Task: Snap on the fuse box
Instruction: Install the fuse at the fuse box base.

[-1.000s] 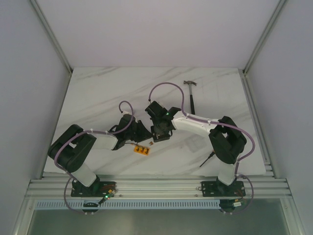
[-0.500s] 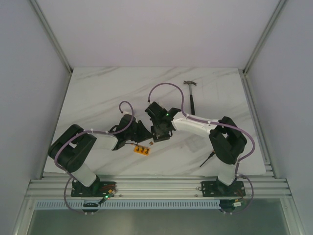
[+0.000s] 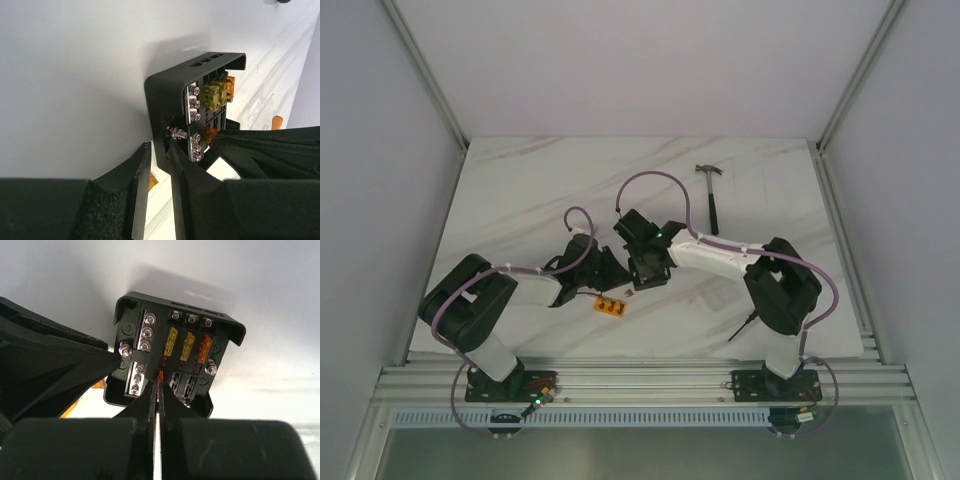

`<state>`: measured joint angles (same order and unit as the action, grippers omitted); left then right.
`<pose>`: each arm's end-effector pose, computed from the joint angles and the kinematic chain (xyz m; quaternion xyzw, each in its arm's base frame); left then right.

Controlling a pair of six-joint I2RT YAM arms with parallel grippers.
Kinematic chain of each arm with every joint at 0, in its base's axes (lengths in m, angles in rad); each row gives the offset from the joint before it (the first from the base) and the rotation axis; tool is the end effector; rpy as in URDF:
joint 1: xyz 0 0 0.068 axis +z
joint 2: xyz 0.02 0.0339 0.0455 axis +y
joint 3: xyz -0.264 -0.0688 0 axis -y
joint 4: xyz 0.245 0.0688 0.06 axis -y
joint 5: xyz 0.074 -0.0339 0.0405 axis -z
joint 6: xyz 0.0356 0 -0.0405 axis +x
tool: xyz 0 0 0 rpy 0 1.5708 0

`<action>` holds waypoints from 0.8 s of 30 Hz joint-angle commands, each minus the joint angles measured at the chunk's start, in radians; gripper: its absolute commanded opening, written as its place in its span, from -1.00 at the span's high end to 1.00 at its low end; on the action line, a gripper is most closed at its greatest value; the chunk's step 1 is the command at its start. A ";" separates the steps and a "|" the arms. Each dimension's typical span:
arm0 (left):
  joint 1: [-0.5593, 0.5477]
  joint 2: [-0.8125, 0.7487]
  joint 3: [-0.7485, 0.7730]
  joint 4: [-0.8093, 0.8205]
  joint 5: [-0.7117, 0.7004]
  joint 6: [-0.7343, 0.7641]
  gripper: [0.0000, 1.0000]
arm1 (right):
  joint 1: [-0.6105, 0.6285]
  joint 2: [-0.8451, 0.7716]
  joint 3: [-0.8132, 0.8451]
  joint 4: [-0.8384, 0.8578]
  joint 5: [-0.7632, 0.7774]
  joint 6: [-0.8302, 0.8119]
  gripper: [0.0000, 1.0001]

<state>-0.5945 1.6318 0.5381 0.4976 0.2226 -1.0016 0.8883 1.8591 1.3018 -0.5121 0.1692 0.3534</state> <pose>0.2374 -0.1700 0.1259 -0.1266 0.8705 -0.4017 0.2546 0.2488 0.2967 0.1923 -0.2349 0.9365 0.0772 0.2487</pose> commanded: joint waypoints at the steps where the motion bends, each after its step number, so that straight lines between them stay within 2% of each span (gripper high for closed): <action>1: -0.007 0.023 -0.010 -0.039 -0.011 0.000 0.37 | 0.014 0.136 -0.051 -0.091 -0.043 -0.024 1.00; 7: -0.007 0.018 -0.012 -0.041 -0.013 0.000 0.38 | 0.007 0.136 -0.067 -0.108 -0.031 -0.028 1.00; 19: -0.008 0.021 -0.019 -0.029 -0.012 -0.007 0.40 | 0.005 0.344 -0.059 -0.116 -0.031 -0.039 1.00; 21: -0.007 0.022 -0.022 -0.024 -0.012 -0.009 0.40 | 0.005 0.341 -0.045 -0.119 -0.028 -0.040 1.00; 24: -0.007 0.014 -0.024 -0.027 -0.013 -0.010 0.40 | 0.008 0.246 -0.023 -0.110 -0.039 -0.037 1.00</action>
<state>-0.5961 1.6318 0.5362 0.4976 0.2188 -1.0054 0.8928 1.9327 1.3842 -0.5980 0.1852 0.3161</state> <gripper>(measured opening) 0.301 0.041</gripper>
